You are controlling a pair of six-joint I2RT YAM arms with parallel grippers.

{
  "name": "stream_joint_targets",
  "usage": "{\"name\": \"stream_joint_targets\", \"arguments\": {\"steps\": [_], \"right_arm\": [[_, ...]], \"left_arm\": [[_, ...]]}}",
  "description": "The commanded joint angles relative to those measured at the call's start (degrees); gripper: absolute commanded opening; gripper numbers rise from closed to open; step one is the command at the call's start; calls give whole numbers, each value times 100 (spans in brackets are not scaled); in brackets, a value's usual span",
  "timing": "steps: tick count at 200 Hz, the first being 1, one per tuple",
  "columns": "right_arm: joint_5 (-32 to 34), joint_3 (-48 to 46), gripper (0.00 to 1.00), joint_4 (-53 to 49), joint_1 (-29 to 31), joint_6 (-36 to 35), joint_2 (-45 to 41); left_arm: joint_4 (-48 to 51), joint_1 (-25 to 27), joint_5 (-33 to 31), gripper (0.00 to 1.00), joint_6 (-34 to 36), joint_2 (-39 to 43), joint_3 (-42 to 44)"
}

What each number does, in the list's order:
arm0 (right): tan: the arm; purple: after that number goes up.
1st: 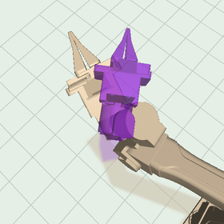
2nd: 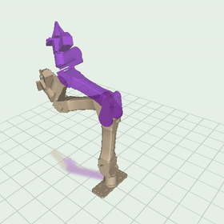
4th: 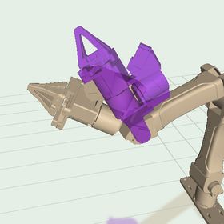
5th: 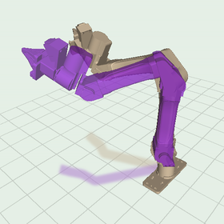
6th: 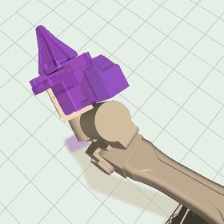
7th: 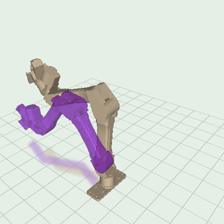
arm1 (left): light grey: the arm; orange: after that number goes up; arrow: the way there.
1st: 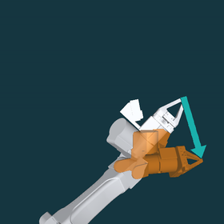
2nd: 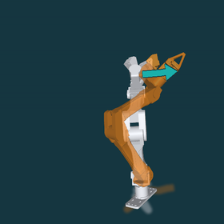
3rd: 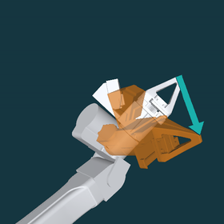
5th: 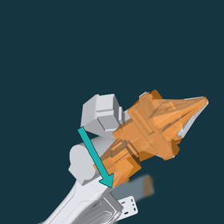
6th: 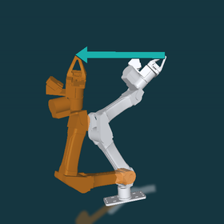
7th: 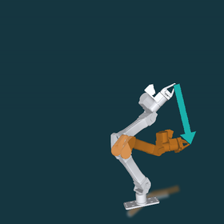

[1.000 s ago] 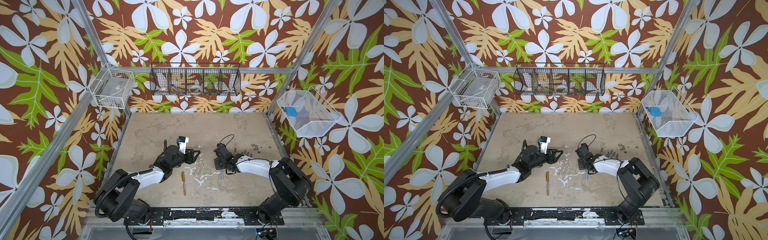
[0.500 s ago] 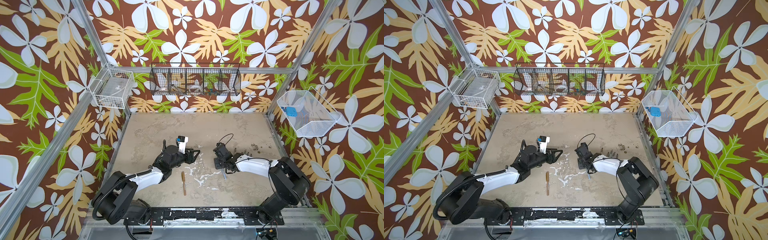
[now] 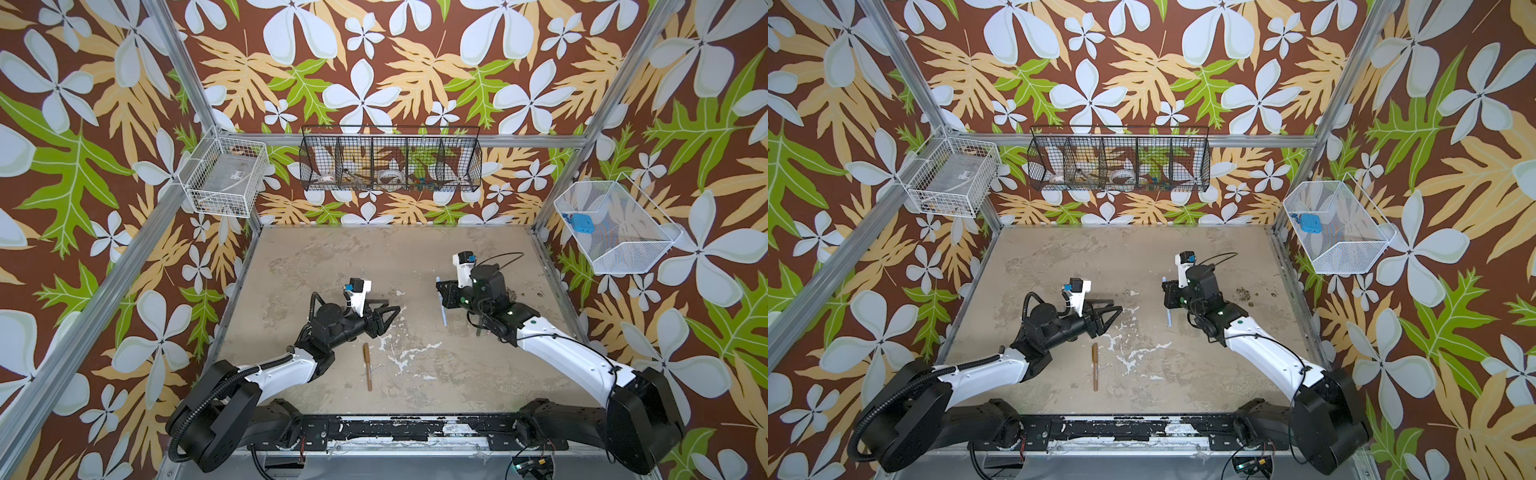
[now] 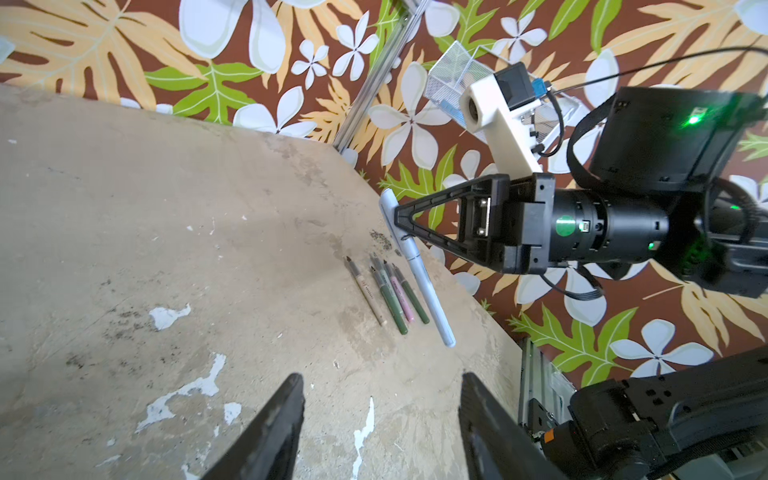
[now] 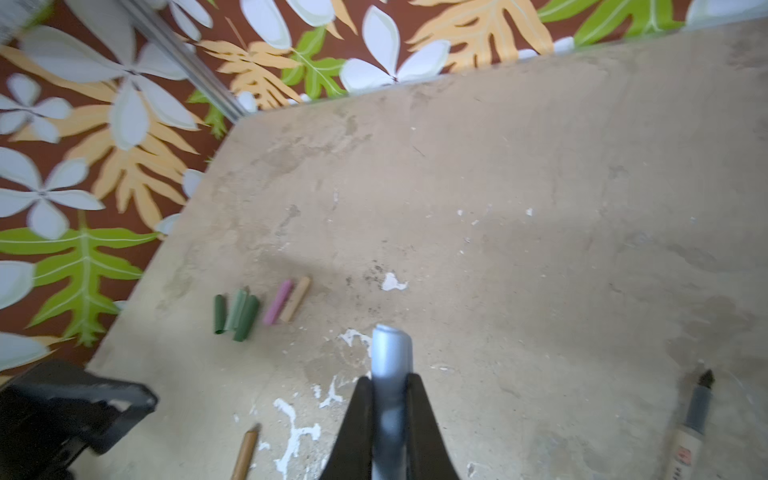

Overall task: Open the pen caps
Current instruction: 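Lift the pale blue pen upright with the right gripper while the left gripper approaches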

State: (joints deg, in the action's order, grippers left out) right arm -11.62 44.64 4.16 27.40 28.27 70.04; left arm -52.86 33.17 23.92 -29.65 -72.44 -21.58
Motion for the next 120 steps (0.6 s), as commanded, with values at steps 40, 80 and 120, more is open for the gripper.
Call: {"name": "stream_joint_targets", "arguments": {"steps": [40, 80, 120], "right_arm": [[-1612, -1564, 12, 2907, -33, 98, -1024], [-2066, -2169, 12, 4111, -32, 514, -1413], [-2196, -2534, 12, 4864, 87, 656, -1585]], "left_arm": [[-664, 262, 426, 61, 273, -37, -29], [-880, 587, 679, 61, 416, -211, -94], [-1051, 789, 955, 58, 425, -446, -209]]}}
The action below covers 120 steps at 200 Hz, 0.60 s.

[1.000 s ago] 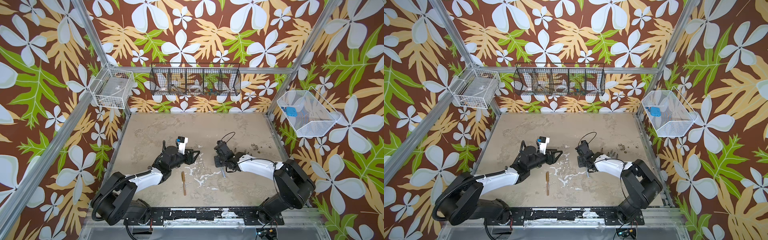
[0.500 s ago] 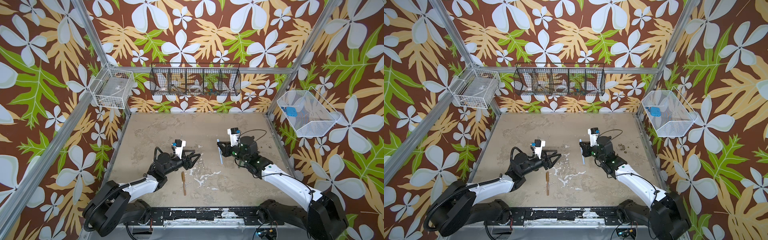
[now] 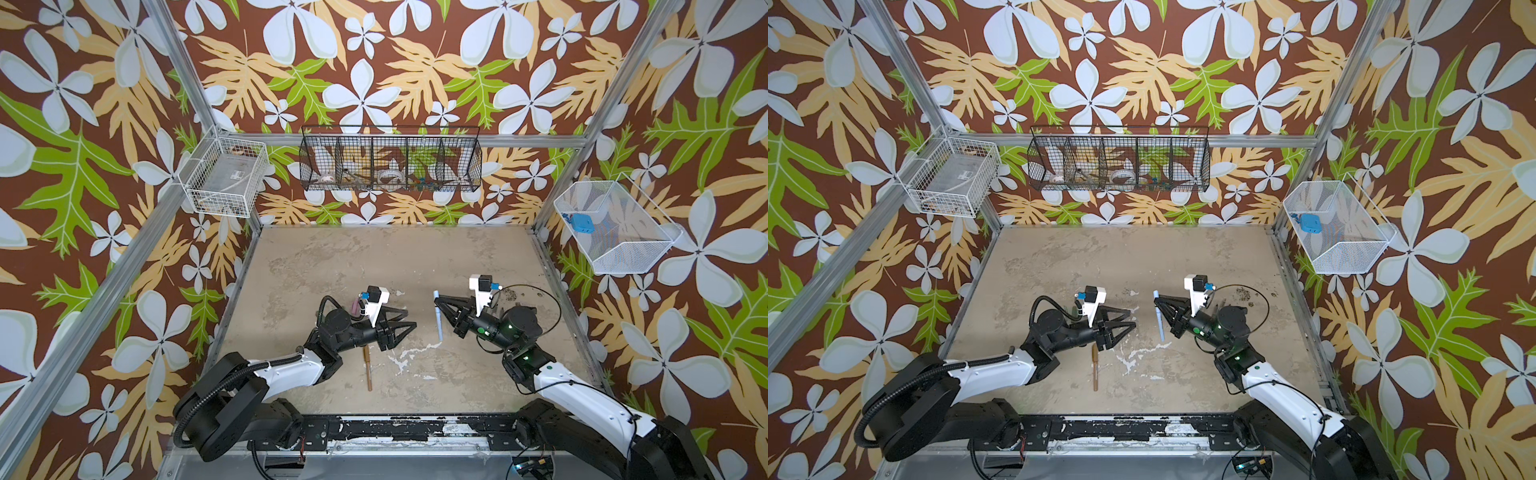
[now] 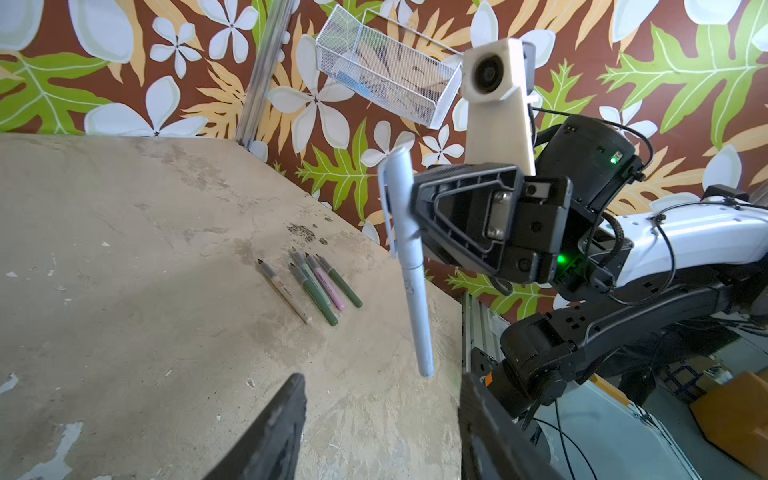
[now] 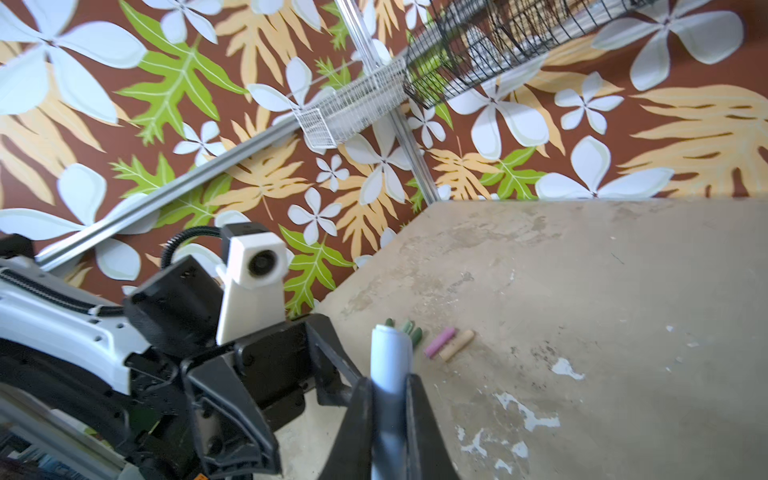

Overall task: Open the pen caps
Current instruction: 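Lift the pale blue pen upright with the right gripper while the left gripper approaches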

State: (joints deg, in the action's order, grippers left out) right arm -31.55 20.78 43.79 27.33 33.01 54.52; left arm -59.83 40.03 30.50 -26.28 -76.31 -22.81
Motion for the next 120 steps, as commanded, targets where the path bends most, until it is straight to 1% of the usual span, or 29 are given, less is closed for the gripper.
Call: {"name": "stream_joint_targets", "arguments": {"steps": [1, 23, 59, 89, 120], "right_arm": [[-202, -154, 12, 915, 104, 180, -31], [-205, -137, 12, 1000, 359, 54, 50], [-59, -60, 12, 1047, 747, -93, 253], [91, -82, 12, 1226, 896, -67, 321], [157, -91, 12, 1361, 1009, -76, 397]], "left_arm": [[-354, 111, 307, 58, 93, -63, -89], [-352, 247, 451, 57, 114, -71, -158], [-349, 408, 480, 54, 145, -65, -206], [-415, 444, 539, 52, 54, -233, -259], [-431, 521, 605, 47, 71, -314, -311]]}}
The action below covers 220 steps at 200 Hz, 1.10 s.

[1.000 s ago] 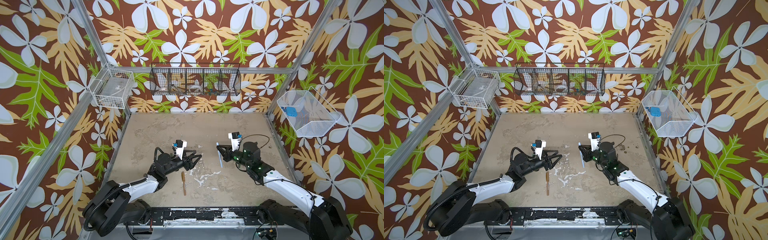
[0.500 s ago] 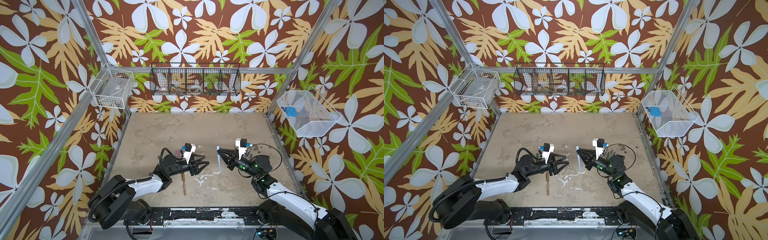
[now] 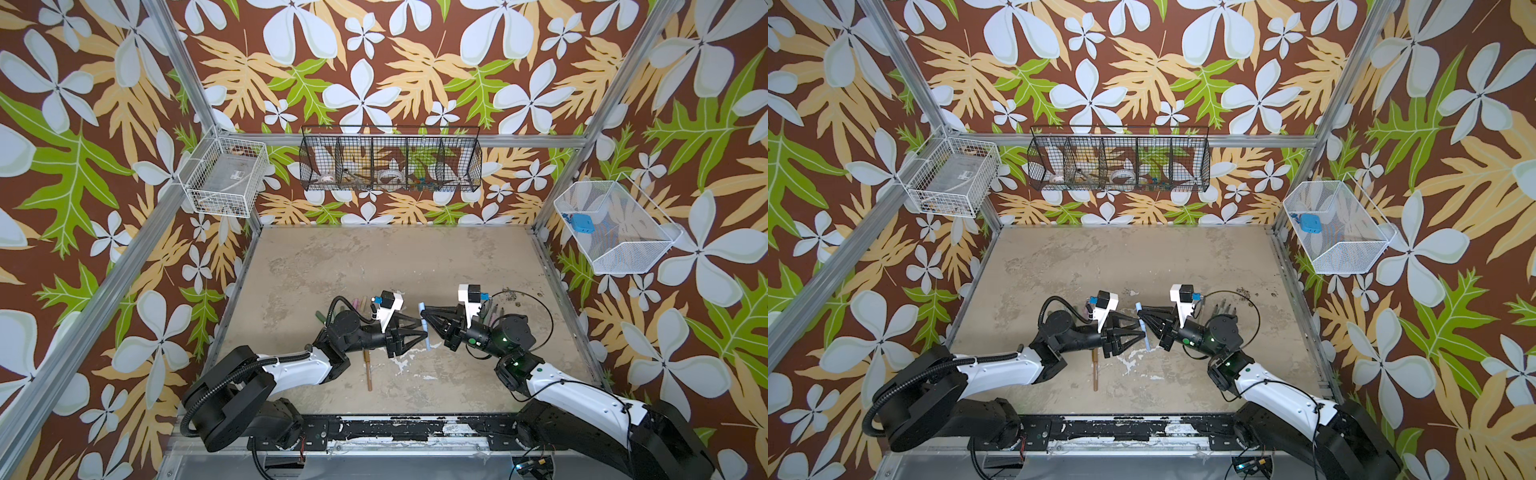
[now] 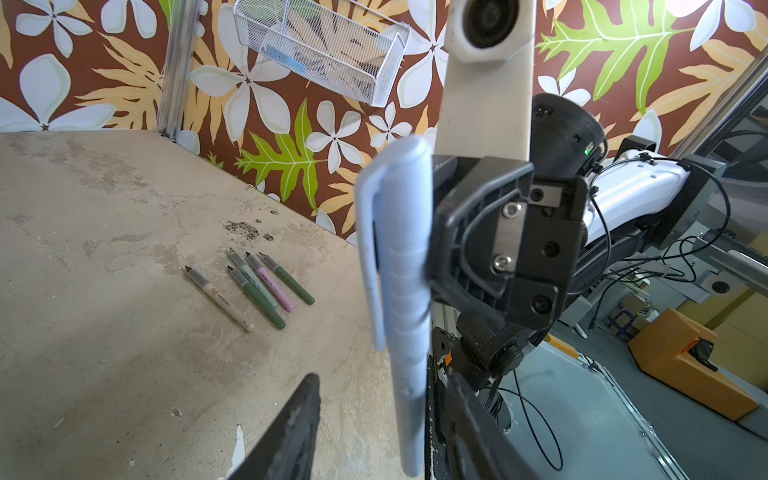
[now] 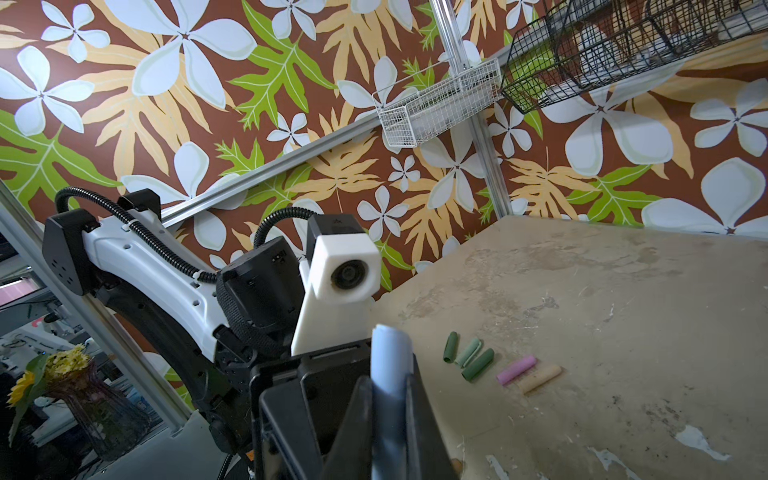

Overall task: Open the pen caps
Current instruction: 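Lift the pale blue pen upright with the right gripper while the left gripper approaches, then close the left gripper on the pale blue pen above the right gripper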

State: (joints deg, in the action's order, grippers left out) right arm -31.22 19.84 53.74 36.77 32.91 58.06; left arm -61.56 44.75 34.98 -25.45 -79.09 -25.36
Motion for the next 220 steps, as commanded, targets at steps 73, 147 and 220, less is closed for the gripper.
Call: {"name": "stream_joint_targets", "arguments": {"steps": [73, 147, 220], "right_arm": [[289, -23, 12, 393, 220, -223, 48], [1295, 371, 53, -1434, 222, -843, -662], [1427, 1773, 51, -4238, 225, -1905, -102]], "left_arm": [[-258, 72, 185, 20, -14, -115, -89], [1853, 78, -2026, 0, 1100, 516, -336], [2612, 94, -3455, 0, 1603, 651, -435]]}}
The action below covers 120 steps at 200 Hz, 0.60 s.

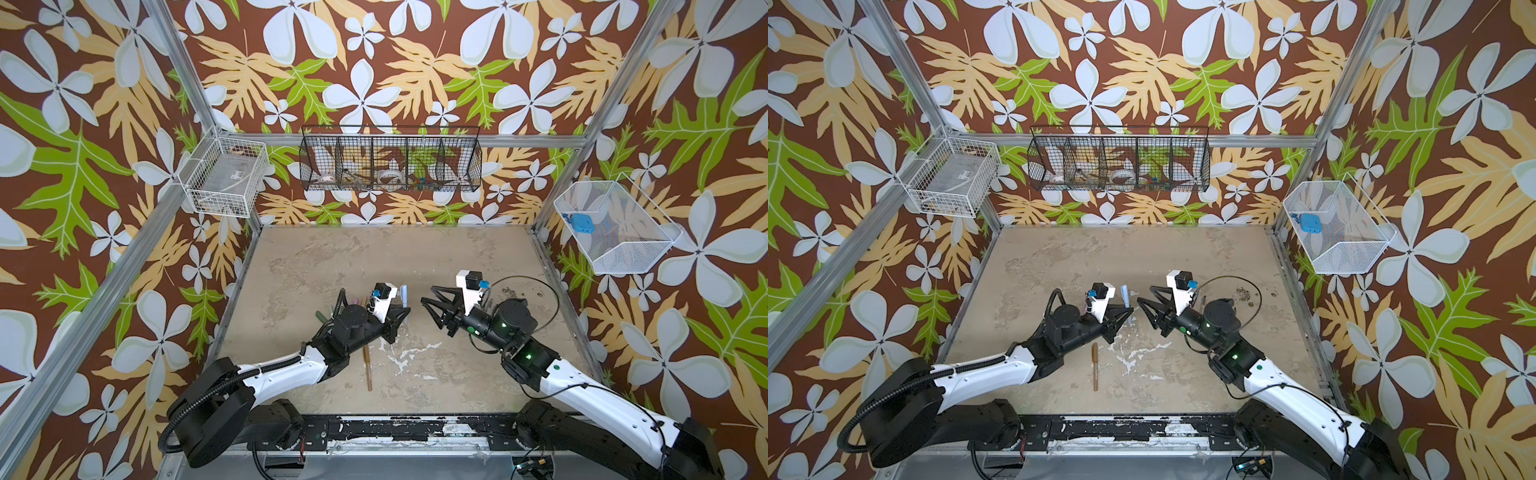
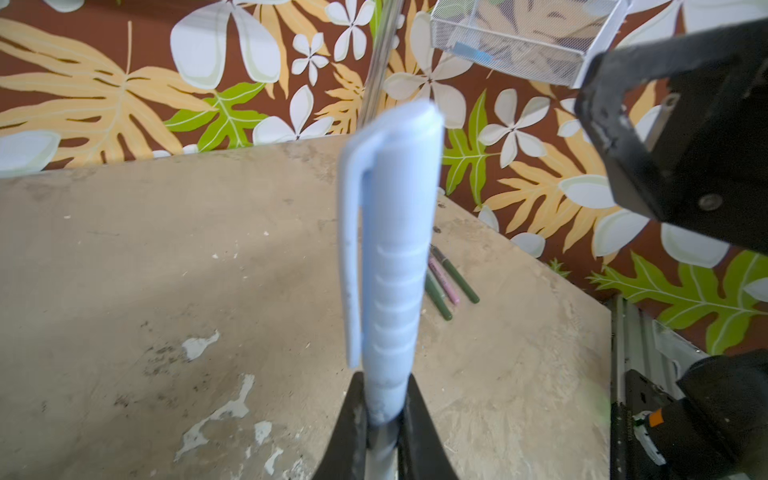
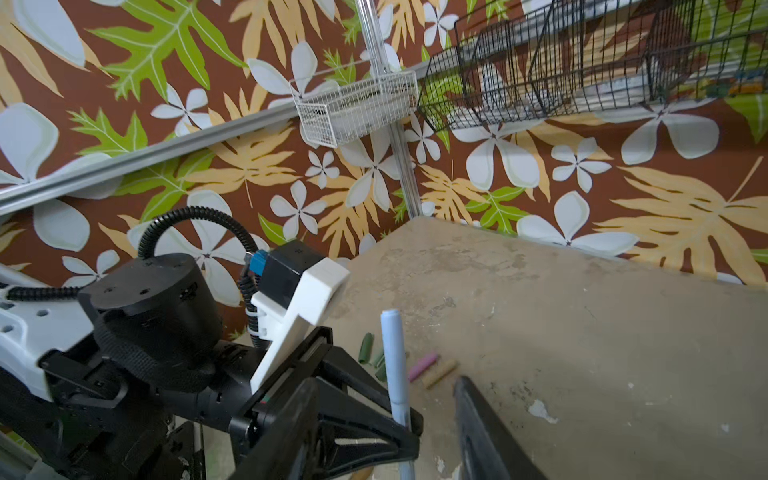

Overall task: Open the pen caps
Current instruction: 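Close the left gripper on the pale blue pen above the right gripper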

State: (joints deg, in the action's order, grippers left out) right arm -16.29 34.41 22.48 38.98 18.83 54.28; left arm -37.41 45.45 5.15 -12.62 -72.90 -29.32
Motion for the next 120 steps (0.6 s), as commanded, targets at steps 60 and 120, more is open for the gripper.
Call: {"name": "stream_joint_targets", "arguments": {"steps": [60, 120], "right_arm": [[-273, 885, 49, -1952, 3, -907, 902], [-285, 1014, 42, -2098, 3, -953, 1082]], "left_arm": [[357, 233, -526, 0, 942, -145, -153], [383, 463, -325, 0, 1223, -250, -214]]}}
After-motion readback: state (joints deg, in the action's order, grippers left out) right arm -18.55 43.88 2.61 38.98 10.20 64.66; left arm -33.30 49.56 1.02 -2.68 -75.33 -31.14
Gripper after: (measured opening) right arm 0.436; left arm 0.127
